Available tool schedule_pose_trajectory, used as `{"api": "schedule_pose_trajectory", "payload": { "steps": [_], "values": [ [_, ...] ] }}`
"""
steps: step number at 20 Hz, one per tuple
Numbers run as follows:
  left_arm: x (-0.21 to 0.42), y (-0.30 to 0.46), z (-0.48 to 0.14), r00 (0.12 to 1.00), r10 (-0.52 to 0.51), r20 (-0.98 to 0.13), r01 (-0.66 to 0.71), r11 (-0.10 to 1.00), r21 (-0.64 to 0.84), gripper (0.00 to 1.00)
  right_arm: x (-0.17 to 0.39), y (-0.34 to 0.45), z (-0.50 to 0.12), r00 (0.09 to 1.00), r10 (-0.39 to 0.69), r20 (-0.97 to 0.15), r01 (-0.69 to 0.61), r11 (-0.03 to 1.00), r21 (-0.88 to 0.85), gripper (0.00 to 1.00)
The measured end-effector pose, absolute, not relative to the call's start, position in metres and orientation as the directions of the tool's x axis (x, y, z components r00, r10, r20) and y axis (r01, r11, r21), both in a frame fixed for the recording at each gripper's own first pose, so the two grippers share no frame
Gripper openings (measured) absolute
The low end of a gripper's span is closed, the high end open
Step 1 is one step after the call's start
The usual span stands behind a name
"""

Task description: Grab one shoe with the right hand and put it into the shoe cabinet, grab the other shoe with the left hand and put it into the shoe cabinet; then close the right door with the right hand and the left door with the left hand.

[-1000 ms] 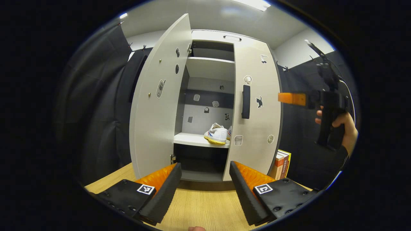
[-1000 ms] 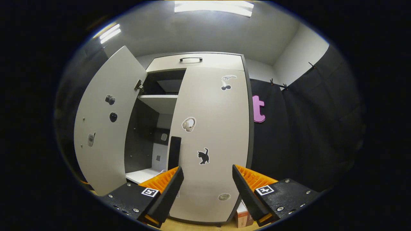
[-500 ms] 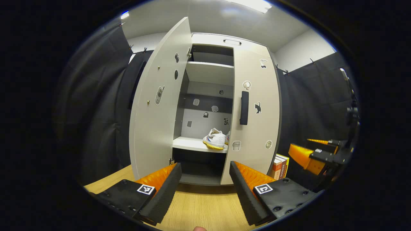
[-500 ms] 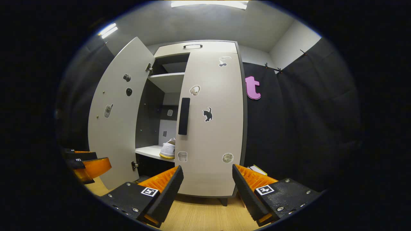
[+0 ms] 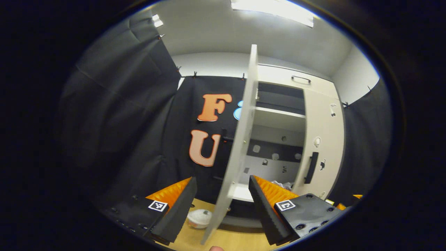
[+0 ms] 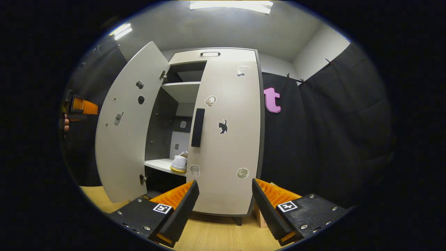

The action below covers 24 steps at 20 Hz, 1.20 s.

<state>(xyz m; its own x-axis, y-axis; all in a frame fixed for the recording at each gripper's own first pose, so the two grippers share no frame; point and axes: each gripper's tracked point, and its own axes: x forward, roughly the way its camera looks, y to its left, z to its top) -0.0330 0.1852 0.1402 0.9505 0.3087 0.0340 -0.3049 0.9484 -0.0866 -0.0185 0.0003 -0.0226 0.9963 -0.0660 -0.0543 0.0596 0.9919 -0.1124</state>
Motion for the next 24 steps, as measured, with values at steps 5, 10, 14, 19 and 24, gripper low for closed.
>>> {"api": "schedule_pose_trajectory", "payload": {
  "steps": [5,10,14,19,24],
  "values": [
    [0.003,0.245,0.151,0.923,0.384,0.036,-0.383,0.923,-0.028,0.99,-0.020,-0.005,-0.023,0.996,-0.068,-0.056,0.061,0.992,-0.115,0.94],
    [0.027,0.250,0.141,0.921,0.388,0.026,-0.389,0.921,0.011,0.96,-0.019,-0.014,-0.021,0.994,-0.093,-0.056,0.086,0.989,-0.120,0.94],
    [0.028,0.246,0.141,0.920,0.390,0.049,-0.390,0.921,0.009,0.96,-0.017,-0.018,-0.021,0.993,-0.105,-0.057,0.098,0.989,-0.108,0.94],
    [0.027,0.227,0.143,0.932,0.358,0.060,-0.361,0.931,0.055,0.90,-0.014,-0.014,-0.019,0.995,-0.089,-0.054,0.083,0.991,-0.104,0.94],
    [0.028,0.188,0.136,0.962,0.270,0.033,-0.270,0.963,-0.008,0.99,-0.017,-0.010,-0.018,0.996,-0.073,-0.052,0.067,0.992,-0.106,0.94]
  ]
}}
